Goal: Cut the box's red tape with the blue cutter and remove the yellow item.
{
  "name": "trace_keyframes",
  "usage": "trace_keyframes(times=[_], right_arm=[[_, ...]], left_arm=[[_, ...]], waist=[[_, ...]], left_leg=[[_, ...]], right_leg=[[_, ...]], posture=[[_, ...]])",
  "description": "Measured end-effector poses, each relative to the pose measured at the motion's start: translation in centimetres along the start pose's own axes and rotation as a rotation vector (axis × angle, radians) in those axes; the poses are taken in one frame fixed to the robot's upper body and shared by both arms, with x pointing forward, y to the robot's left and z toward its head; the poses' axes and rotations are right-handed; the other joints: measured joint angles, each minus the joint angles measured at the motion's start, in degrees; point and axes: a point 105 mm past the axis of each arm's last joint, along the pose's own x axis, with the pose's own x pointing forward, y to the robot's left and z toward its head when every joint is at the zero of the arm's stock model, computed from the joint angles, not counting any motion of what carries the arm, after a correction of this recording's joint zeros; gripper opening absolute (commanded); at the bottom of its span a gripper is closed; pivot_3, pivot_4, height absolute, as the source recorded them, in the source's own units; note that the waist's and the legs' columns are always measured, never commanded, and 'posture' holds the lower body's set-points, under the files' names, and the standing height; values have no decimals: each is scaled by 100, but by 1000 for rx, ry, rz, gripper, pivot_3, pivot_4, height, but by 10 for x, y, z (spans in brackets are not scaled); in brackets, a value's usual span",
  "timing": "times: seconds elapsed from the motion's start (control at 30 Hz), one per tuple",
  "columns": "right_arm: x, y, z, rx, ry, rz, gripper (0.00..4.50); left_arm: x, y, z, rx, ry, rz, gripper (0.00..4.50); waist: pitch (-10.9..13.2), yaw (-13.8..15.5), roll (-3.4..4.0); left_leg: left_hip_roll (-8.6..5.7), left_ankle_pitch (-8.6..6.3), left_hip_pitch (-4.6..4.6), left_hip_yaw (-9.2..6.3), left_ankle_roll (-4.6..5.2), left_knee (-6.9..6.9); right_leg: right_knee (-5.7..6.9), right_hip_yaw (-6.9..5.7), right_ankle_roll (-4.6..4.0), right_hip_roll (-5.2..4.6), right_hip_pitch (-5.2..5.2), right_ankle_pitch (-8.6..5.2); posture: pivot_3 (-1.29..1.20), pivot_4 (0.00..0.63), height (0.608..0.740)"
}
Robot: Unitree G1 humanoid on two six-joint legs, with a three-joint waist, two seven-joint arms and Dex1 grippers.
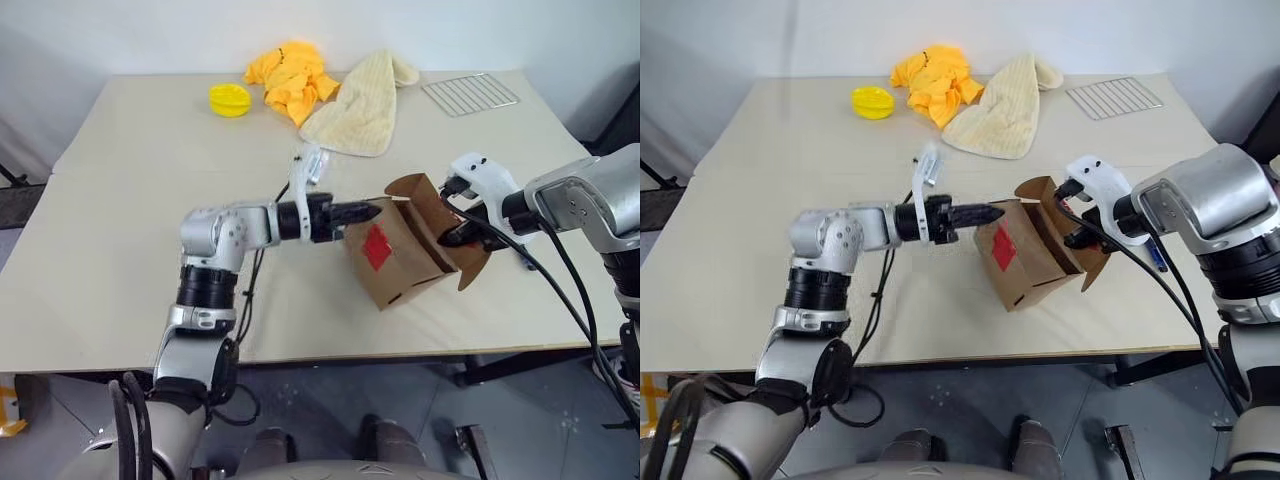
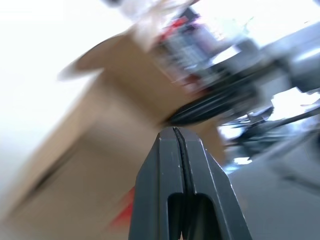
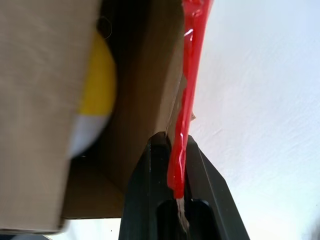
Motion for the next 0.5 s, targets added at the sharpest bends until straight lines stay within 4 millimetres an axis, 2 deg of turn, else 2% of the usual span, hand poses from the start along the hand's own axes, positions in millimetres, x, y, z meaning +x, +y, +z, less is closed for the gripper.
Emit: trace_keyframes(times=[0.1, 0.2, 0.37, 0.5], right_arm=[[0, 0, 0, 0, 1, -5, 74], [0, -1, 0, 0, 3, -8, 74], [-1, 3, 1, -19, -2, -7, 74], [-1, 2, 1, -18, 0, -10, 74]], left_arm=[[2, -9, 6, -19, -24, -55, 0], [5, -7, 1, -24, 1, -52, 0], [10, 5, -29, 9, 158, 9, 0], [0, 27, -59, 41, 282, 96, 0]], waist=[[0, -9, 0], [0, -21, 0], [0, -6, 0], [0, -26, 1]], left_leg=[[0, 0, 3, 1, 0, 0], [0, 0, 3, 2, 0, 1], [-2, 0, 2, 3, -1, 0], [-2, 1, 4, 4, -2, 0]], right_leg=[[1, 0, 0, 0, 0, 0], [2, 1, 0, 0, 0, 0], [1, 1, 0, 0, 0, 0], [2, 2, 0, 0, 0, 0]], posture=[[0, 150, 740], [0, 150, 740], [0, 150, 740], [0, 150, 740]])
